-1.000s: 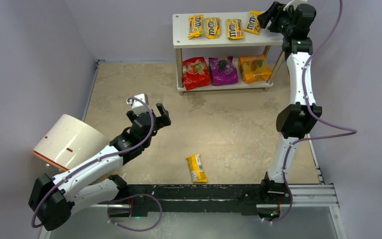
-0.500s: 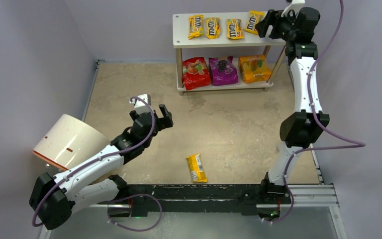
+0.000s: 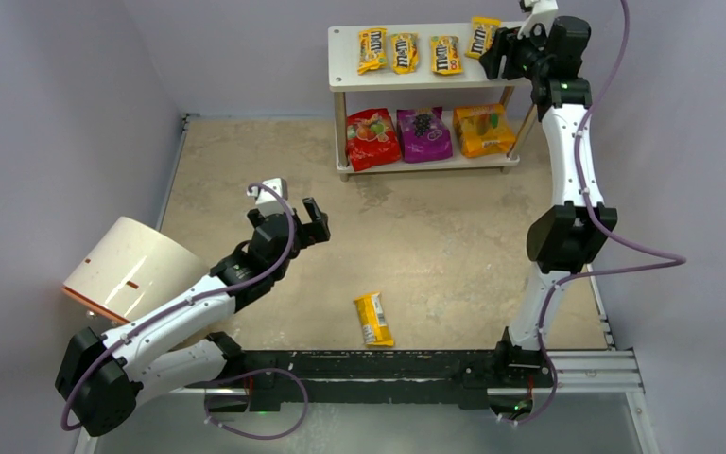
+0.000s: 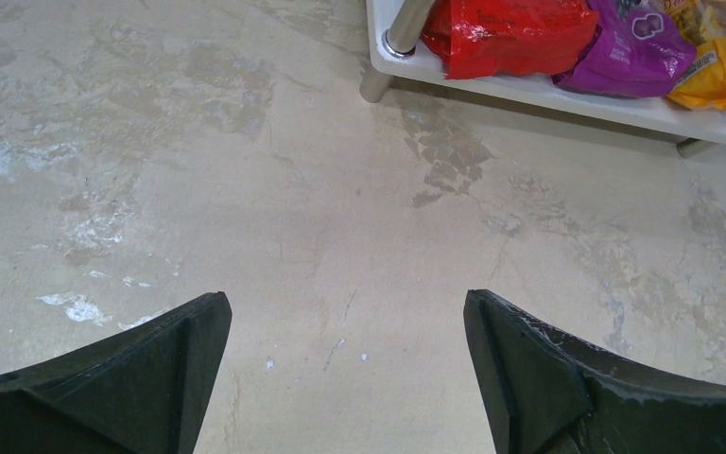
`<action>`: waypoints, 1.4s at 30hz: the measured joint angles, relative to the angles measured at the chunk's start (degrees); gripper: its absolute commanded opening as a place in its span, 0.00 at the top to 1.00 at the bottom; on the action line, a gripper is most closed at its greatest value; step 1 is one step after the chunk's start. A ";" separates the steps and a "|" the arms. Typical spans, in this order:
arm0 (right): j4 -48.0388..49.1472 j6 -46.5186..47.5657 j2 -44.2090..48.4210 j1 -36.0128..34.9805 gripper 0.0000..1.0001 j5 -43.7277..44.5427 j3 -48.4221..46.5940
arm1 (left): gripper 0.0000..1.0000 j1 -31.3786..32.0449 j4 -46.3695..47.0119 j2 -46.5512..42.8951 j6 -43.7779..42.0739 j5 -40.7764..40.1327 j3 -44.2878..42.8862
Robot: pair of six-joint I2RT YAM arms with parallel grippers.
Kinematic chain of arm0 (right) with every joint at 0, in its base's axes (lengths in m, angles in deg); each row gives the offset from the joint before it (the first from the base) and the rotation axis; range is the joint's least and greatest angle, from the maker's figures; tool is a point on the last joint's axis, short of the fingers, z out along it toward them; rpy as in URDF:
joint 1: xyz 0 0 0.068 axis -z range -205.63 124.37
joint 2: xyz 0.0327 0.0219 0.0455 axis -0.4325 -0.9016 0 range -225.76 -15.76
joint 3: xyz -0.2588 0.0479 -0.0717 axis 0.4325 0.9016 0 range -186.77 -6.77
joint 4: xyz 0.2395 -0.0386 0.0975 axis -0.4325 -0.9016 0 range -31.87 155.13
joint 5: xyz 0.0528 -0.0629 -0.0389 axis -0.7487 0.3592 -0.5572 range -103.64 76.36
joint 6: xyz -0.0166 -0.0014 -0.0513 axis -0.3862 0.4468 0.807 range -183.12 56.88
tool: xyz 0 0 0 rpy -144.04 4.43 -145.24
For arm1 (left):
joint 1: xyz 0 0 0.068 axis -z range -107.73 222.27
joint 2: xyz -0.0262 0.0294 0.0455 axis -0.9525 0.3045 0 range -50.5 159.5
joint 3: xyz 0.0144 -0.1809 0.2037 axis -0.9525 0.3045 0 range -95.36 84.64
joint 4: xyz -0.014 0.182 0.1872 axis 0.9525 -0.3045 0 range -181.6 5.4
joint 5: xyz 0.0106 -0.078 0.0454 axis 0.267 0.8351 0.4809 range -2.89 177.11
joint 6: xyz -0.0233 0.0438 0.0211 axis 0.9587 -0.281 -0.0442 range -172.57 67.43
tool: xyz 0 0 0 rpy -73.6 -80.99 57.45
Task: Place and organize the candy bags onto the shelf
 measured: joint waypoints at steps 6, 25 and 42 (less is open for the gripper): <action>0.09 1.03 0.15 -0.15 0.38 1.84 0.33 | 0.00 0.00 0.57 0.02 -0.02 0.09 0.00; -0.31 -0.24 2.36 -0.09 0.36 10.08 2.47 | 0.00 0.00 1.75 0.00 -0.37 0.35 0.02; 8.81 -5.29 12.15 -0.61 0.21 4.22 12.94 | 0.00 0.00 1.73 -0.87 -0.37 1.60 0.09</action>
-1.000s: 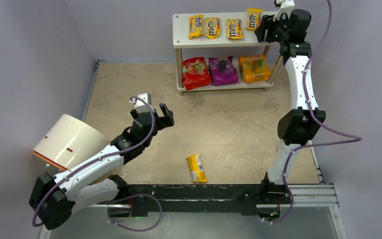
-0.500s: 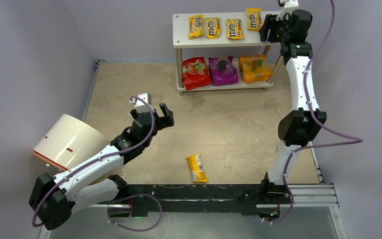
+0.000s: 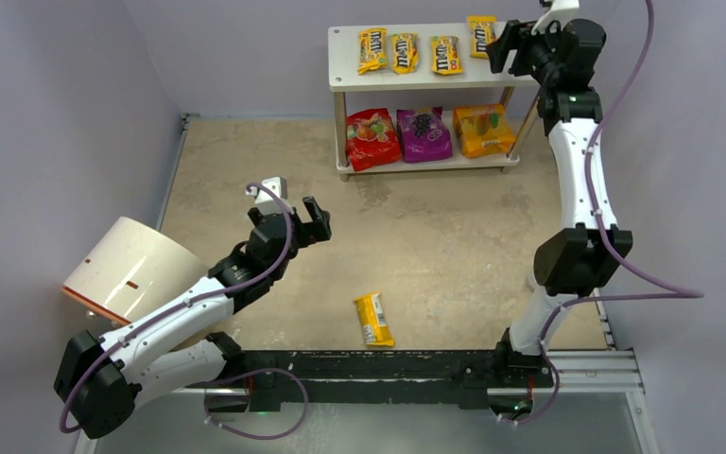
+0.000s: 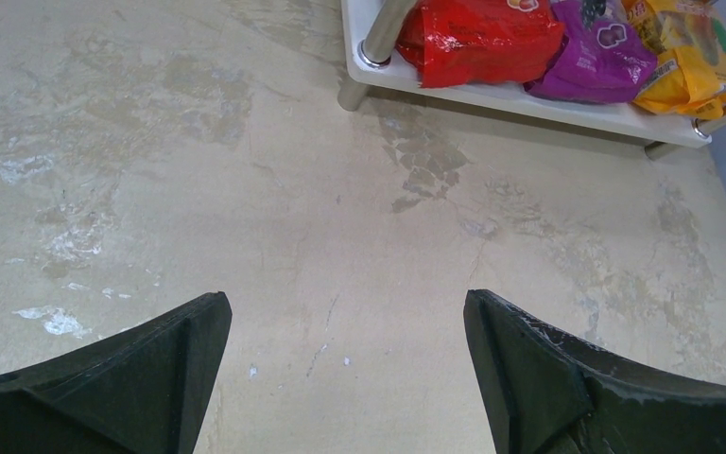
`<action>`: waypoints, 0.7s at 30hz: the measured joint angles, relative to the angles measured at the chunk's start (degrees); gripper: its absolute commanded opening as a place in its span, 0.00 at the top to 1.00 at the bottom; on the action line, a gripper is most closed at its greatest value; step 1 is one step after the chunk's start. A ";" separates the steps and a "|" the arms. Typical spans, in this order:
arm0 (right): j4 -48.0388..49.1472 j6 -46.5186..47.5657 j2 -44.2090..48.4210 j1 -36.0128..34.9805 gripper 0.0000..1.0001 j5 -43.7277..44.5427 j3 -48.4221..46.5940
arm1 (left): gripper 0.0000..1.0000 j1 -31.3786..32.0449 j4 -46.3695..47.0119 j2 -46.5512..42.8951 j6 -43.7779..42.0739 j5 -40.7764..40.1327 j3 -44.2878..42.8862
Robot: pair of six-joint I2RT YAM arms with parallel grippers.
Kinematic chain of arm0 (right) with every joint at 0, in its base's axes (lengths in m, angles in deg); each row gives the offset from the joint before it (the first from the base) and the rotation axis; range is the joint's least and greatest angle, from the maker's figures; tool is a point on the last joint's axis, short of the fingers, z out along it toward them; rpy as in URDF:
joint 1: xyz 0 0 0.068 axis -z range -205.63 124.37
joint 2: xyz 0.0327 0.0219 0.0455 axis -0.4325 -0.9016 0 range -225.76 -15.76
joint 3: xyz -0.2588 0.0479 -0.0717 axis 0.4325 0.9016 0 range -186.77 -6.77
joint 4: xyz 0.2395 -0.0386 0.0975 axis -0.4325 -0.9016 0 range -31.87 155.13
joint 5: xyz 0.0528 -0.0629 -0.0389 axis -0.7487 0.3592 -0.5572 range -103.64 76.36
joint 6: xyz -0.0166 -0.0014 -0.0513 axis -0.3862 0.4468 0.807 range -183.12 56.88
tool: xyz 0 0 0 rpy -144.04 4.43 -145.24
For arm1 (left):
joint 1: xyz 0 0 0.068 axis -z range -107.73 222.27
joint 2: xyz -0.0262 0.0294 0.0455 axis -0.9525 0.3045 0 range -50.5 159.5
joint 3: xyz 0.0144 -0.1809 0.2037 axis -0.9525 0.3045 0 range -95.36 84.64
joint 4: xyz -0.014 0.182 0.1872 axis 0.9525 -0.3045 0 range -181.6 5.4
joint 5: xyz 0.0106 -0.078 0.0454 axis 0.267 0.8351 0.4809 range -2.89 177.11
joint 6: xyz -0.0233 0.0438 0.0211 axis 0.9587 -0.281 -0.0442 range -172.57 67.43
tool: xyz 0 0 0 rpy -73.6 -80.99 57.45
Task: Place and organize the candy bags onto the shelf
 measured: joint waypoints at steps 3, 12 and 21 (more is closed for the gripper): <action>0.42 0.07 -2.51 -1.20 0.16 2.32 -2.95 | 0.00 0.00 0.00 0.11 0.00 -0.02 0.00; 0.48 0.22 -11.91 -5.57 0.06 9.29 -9.73 | 0.00 0.00 -0.02 0.37 0.00 -0.09 0.00; 0.35 0.61 -13.75 -6.01 0.14 14.01 -11.23 | 0.00 0.00 -0.02 0.37 0.00 -0.50 0.00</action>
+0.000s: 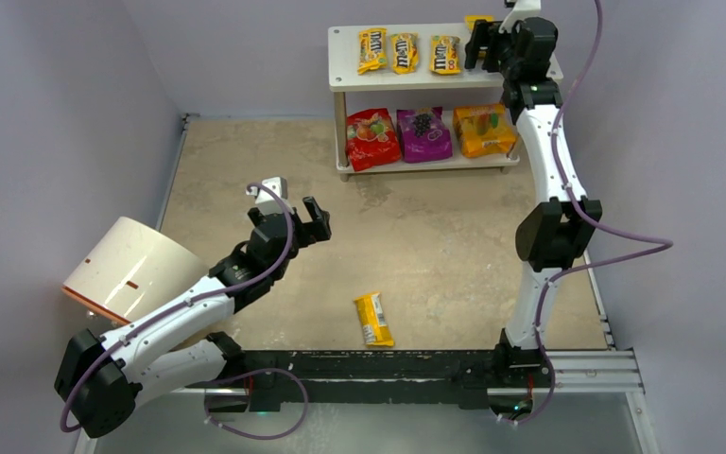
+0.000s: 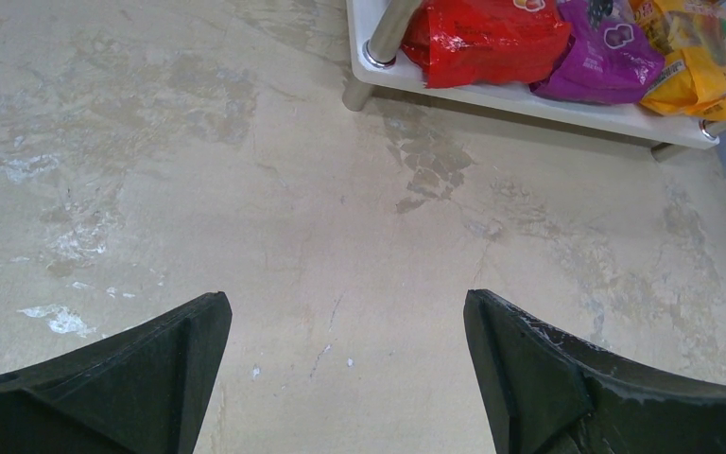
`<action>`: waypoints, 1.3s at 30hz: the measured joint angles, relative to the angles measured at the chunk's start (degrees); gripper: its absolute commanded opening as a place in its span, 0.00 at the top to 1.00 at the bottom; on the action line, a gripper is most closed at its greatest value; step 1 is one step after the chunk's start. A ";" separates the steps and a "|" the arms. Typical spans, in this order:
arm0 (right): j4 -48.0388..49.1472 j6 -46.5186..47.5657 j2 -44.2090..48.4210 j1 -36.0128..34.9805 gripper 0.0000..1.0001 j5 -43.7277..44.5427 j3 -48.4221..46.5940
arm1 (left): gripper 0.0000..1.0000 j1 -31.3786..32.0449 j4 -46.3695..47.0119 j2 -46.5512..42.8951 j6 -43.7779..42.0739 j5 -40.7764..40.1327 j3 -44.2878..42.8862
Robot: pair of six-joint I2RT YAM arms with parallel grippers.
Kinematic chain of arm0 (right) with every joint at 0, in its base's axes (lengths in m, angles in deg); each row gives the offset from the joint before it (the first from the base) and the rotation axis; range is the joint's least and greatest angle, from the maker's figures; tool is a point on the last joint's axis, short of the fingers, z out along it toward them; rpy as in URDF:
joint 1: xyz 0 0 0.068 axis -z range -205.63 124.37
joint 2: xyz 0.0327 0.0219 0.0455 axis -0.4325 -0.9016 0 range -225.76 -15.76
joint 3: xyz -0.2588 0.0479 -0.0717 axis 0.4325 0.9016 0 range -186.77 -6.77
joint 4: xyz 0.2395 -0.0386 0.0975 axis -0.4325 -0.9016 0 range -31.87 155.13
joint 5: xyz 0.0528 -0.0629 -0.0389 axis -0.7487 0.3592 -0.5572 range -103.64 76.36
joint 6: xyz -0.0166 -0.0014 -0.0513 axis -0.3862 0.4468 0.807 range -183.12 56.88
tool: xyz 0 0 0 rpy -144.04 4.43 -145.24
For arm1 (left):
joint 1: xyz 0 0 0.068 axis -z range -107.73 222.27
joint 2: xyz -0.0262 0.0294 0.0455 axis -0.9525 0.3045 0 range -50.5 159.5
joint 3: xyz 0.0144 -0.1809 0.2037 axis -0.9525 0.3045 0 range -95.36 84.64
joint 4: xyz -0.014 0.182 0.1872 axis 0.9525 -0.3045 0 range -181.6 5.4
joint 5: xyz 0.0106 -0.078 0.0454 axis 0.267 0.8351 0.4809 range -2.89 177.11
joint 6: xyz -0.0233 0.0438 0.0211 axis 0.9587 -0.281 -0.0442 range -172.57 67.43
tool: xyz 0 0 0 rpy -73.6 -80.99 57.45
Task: Place and organize the candy bags onto the shelf
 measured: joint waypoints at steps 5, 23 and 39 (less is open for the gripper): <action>-0.07 0.48 0.00 0.00 0.24 0.81 0.00 | 0.00 0.00 0.00 0.00 0.00 0.00 0.00; 0.37 0.90 8.20 0.00 0.40 -0.98 9.70 | 0.00 0.00 -1.60 0.00 0.04 -0.02 0.00; 2.58 -1.51 9.22 -1.44 0.39 1.77 13.00 | 0.00 0.00 -3.48 -0.02 0.57 -0.02 0.00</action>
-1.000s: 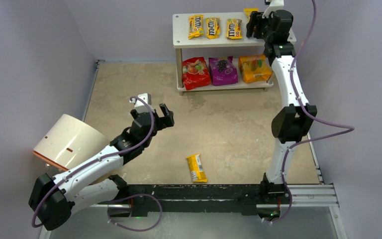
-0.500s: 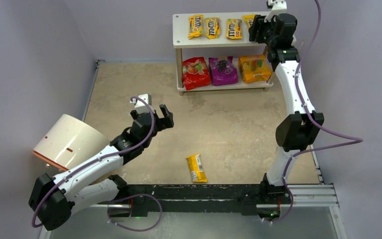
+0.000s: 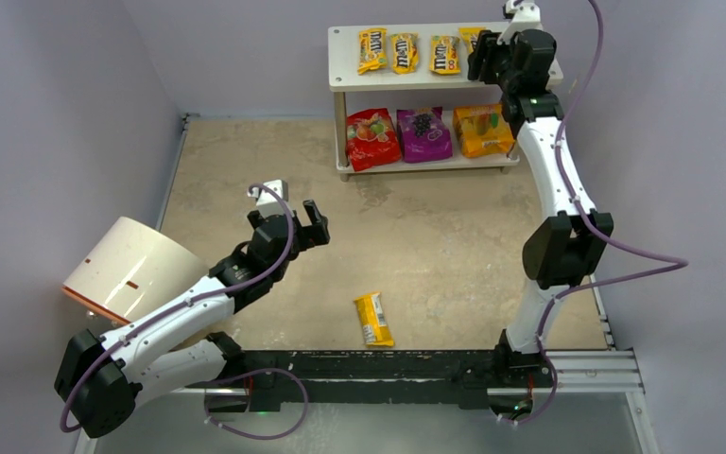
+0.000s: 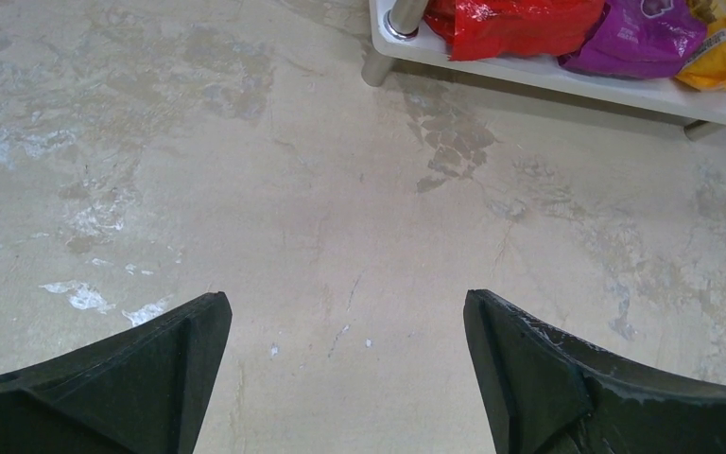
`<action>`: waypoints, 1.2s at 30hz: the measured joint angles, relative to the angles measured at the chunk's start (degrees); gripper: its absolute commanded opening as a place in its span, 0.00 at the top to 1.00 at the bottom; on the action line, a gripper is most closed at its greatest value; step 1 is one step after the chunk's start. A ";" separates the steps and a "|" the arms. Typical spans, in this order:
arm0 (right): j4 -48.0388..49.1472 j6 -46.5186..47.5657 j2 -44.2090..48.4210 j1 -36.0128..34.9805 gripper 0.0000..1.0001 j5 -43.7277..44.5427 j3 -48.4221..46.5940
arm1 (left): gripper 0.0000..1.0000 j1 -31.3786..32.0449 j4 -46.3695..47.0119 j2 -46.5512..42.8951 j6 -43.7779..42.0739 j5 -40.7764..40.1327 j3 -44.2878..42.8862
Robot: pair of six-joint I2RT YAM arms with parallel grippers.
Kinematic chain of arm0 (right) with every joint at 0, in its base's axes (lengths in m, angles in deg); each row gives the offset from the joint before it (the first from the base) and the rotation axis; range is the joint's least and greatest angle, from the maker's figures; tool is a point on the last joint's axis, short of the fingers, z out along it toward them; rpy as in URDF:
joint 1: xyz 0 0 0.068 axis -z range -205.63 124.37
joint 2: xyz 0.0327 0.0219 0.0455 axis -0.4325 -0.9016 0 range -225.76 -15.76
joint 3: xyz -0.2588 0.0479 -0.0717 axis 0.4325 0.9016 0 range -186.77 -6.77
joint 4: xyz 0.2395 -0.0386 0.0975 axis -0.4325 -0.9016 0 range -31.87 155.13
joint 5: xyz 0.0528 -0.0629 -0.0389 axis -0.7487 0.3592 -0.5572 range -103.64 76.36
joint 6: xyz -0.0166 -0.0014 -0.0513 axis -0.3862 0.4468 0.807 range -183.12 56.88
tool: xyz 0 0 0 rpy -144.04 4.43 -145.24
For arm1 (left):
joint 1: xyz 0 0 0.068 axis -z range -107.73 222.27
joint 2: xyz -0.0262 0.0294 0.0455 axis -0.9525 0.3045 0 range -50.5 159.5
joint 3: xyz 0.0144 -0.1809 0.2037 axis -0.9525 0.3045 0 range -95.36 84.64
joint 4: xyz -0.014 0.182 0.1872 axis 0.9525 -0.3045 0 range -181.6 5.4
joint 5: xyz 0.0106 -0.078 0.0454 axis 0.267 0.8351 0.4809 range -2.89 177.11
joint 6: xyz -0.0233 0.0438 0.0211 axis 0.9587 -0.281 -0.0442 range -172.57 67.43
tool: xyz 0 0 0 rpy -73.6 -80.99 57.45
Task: Place and organize the candy bags onto the shelf
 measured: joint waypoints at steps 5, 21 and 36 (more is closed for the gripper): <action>0.26 -0.72 0.00 -1.25 0.35 2.25 0.09 | 0.00 0.00 -0.83 -0.57 0.04 -0.13 0.00; 0.42 -3.54 0.00 -1.95 0.37 11.89 0.09 | 0.00 0.00 -1.20 -2.36 0.04 -0.87 0.02; -2.67 -3.89 0.00 -1.95 0.19 11.41 -1.75 | 0.00 0.00 -1.46 -2.91 0.07 -1.42 0.02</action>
